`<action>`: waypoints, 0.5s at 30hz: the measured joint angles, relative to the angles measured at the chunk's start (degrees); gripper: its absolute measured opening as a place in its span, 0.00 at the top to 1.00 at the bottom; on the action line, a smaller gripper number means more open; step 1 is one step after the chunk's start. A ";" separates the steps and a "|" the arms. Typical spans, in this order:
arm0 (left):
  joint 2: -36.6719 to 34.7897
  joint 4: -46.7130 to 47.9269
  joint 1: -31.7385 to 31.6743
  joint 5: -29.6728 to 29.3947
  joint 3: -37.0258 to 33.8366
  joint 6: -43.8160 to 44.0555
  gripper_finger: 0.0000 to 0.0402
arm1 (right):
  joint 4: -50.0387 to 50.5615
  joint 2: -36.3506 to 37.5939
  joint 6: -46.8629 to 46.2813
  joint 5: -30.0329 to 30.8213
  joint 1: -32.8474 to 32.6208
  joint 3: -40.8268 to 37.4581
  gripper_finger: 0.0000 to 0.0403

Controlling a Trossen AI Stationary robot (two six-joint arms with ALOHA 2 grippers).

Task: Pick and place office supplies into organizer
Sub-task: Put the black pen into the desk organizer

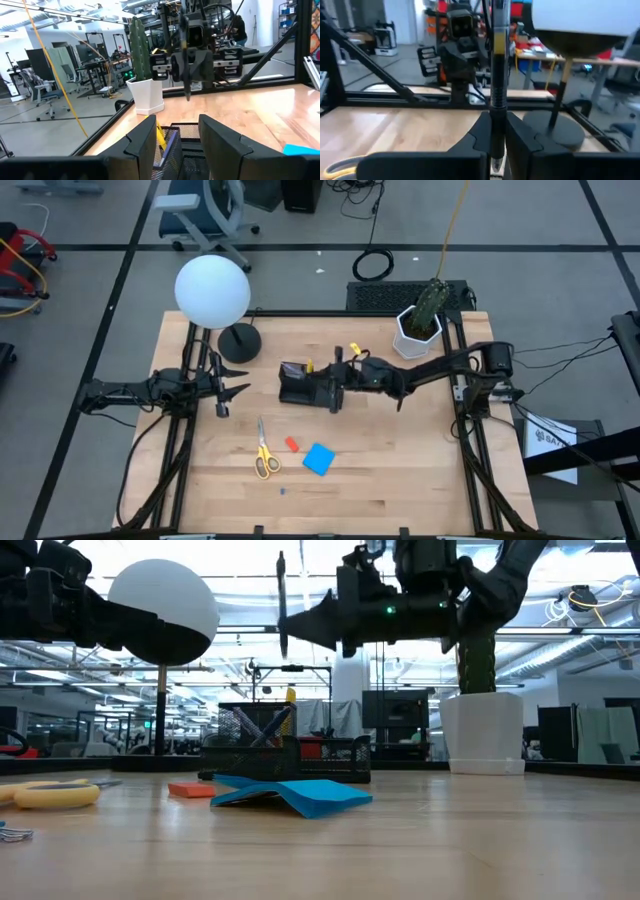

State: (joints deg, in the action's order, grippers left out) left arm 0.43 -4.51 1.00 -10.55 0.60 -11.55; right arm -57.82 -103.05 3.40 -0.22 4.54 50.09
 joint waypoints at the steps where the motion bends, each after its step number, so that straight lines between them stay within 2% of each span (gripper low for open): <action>1: -0.02 0.00 0.00 0.00 0.00 0.00 0.62 | -1.22 -0.51 0.41 -0.35 0.29 0.00 0.94; 11: 0.00 0.00 0.01 0.00 0.00 0.00 0.62 | -12.23 -8.42 1.03 -1.78 2.91 -0.02 0.94; 15: 0.00 0.02 0.00 -0.01 0.00 0.00 0.62 | -13.30 -10.05 0.85 -1.53 3.43 0.00 0.94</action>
State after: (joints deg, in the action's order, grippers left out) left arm 0.43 -4.49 1.00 -10.56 0.60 -11.55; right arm -71.12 -113.10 4.25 -1.75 7.97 50.09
